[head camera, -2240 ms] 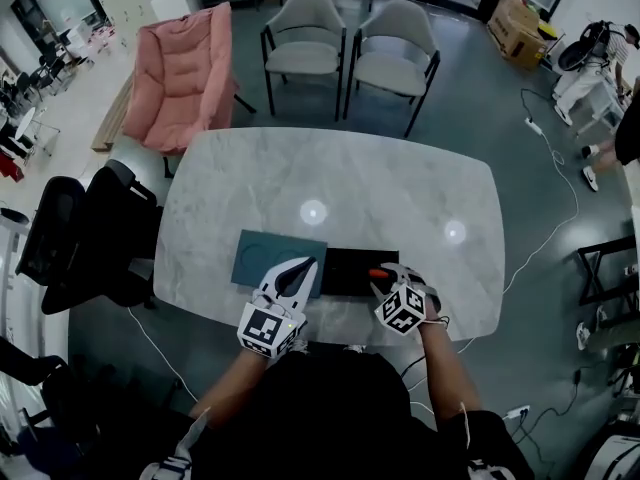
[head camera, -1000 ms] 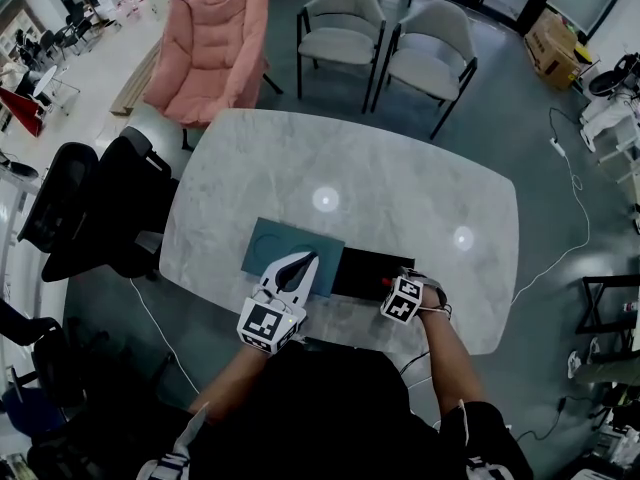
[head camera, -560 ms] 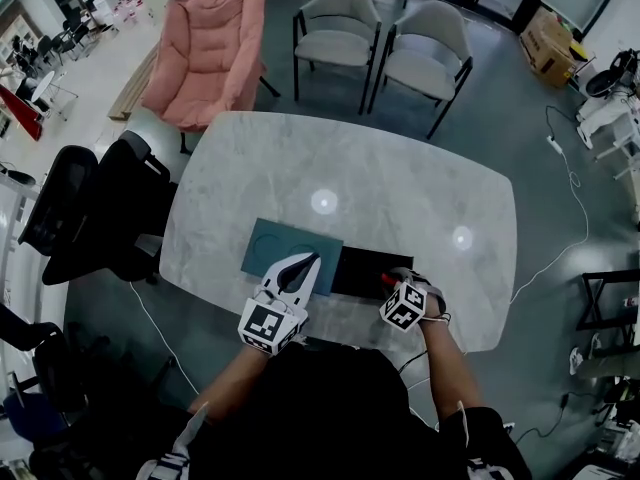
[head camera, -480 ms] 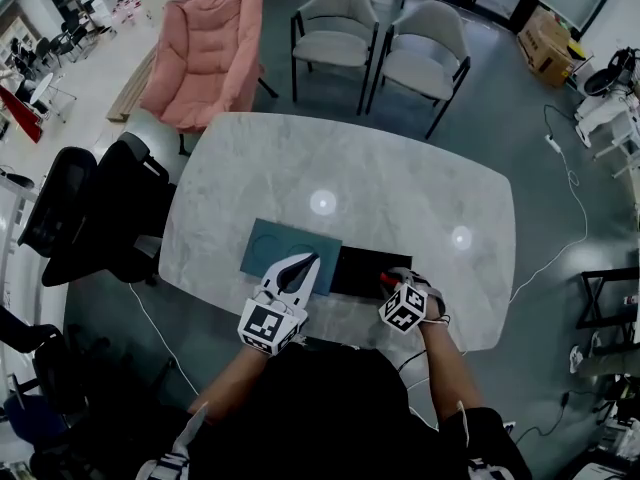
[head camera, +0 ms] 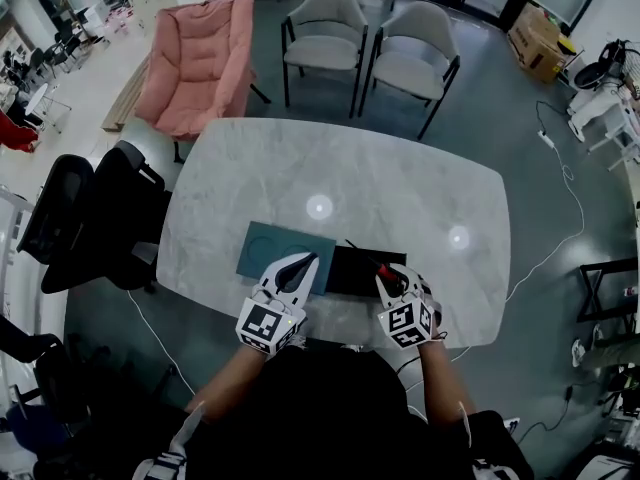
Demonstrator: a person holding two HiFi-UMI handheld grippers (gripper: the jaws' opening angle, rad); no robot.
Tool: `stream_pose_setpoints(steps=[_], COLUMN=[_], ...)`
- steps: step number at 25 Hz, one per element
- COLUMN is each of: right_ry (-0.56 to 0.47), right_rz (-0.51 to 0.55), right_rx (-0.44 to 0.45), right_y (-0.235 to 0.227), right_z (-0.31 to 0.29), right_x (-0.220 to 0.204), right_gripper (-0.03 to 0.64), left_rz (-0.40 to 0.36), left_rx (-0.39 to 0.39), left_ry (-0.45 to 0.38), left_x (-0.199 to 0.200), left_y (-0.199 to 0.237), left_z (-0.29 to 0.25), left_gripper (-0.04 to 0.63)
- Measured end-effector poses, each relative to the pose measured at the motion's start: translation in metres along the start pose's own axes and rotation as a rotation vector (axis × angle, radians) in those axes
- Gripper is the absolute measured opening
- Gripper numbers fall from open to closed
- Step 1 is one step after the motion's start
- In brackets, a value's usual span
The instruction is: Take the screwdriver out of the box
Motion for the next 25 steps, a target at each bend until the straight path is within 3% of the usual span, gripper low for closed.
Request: stream_pose_setpoints(steps=[6,15,18,21,25], right_ry=[-0.161,-0.448,-0.512,-0.511,-0.695], right_rz=[-0.015,-0.124,-0.179,-0.293,-0.353], right_rx=[-0.118,-0.209,-0.214,-0.194,-0.227], right_y=[-0.008,-0.007,-0.009,-0.008,-0.017], right_z=[0.030,0.077,0.096,0.109,0.122], right_x=[0.029,0.083,0.103,0.109,0.114], right_gripper=[0.113,0.112,0.112,0.112,0.112], left_rz=[-0.045,-0.058,-0.055,-0.040,-0.043], left_rx=[-0.003,0.018,0.024,0.029,0.014], left_ry=[-0.007,-0.037,-0.054,-0.057,-0.081], left_x=[0.007,0.020,0.026,0.026,0.030], left_y=[-0.004,-0.004,-0.003,-0.004,-0.010], left_z=[0.000,0.008,0.009,0.010,0.008], left_gripper=[0.005,0.003,0.003,0.003,0.005])
Point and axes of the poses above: the fingertips, and each gripper's own axes: z backward along the fingers, y to its left, x out of its top, the point moved 7 cm from there along z, backward along the fingers
